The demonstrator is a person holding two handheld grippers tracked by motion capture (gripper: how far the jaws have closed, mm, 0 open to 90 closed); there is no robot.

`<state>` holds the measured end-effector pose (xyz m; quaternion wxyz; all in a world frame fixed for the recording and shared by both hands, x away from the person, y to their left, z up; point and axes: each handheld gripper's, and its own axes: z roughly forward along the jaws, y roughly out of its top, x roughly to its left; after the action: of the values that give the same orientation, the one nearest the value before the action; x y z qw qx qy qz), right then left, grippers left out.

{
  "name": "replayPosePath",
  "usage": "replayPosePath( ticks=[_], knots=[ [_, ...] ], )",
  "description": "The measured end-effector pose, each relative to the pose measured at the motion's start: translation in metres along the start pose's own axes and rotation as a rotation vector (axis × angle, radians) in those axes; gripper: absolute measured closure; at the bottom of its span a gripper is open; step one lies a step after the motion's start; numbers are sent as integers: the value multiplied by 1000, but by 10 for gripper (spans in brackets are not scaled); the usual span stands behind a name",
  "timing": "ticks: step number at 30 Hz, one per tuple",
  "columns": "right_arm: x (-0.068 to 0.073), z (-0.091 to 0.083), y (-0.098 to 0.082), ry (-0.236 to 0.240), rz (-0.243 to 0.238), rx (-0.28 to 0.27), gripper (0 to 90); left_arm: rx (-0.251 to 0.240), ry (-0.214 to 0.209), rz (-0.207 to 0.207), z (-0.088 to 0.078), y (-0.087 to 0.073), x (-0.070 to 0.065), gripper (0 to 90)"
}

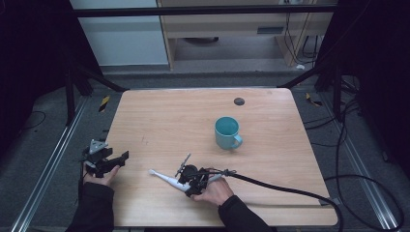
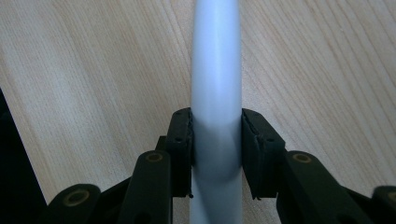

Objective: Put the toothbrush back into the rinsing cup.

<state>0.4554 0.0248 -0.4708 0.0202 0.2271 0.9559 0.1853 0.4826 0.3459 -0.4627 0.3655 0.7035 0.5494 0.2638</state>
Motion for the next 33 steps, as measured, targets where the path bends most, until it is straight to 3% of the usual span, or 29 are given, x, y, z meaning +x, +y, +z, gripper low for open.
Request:
replayPosePath(
  ticks=[23,27,33],
  knots=[
    [1,-21,-1,30,7,-78,663,-4,14,-13,-1,0,2,293],
    [-2,-31,-4,39,21,-138,664,-4,17,-18,-1,0,4,293],
    [-12,-52,-10,11,62,-231,664,2,19,-19,0,0,4,294]
  ],
)
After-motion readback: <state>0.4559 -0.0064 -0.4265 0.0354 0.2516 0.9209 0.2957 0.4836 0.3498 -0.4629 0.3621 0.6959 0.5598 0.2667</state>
